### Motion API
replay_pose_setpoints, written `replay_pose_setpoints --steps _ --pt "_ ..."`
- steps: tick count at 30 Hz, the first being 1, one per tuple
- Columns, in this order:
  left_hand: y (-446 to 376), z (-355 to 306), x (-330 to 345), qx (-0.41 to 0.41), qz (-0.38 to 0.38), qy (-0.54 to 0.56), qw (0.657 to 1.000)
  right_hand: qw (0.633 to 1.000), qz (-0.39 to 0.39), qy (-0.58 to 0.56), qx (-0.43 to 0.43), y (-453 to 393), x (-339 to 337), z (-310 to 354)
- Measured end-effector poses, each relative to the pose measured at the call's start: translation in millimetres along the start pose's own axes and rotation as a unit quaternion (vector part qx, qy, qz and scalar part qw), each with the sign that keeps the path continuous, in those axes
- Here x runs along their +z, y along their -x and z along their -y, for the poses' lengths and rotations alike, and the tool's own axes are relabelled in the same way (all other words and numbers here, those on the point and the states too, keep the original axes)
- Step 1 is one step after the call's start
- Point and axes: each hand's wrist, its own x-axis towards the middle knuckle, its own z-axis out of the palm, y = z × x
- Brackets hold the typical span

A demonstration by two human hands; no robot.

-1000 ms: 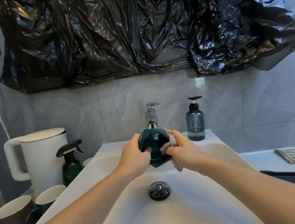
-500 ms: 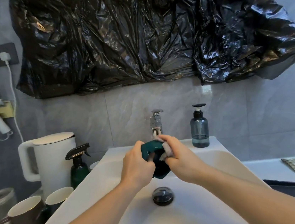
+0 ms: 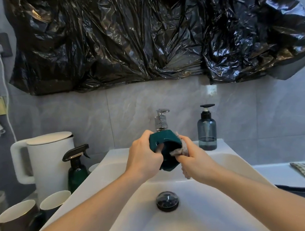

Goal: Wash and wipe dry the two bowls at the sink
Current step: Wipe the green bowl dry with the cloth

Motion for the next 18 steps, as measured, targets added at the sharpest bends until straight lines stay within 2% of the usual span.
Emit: replay_pose_setpoints --steps 3,5,7,10,13,14,18 --pt "3.5 4.5 8.2 -0.001 -0.006 0.028 1.000 0.996 -0.042 0.037 -0.067 1.5 0.9 2.5" --pt "3.9 10.1 10.1 0.014 0.004 0.019 1.000 0.987 -0.041 0.090 -0.126 0.6 4.4 9.6" --pt "4.8 14.5 8.8 0.026 0.009 0.015 1.000 0.982 -0.037 0.126 -0.138 0.2 9.0 11.7" --pt "7.2 16.1 6.6 0.025 -0.001 0.022 0.999 0.994 -0.042 0.075 -0.069 1.5 10.0 4.1" --pt "8.1 14.8 4.6 0.021 -0.007 0.037 0.999 1.000 0.009 0.005 0.012 3.3 9.9 -4.2" --pt "7.9 13.7 4.3 0.016 -0.010 0.044 0.999 1.000 0.006 -0.003 0.005 3.6 9.6 -3.4" --pt "7.6 9.1 1.6 0.000 -0.034 0.074 0.997 0.989 -0.060 0.051 -0.121 6.0 11.0 12.2"
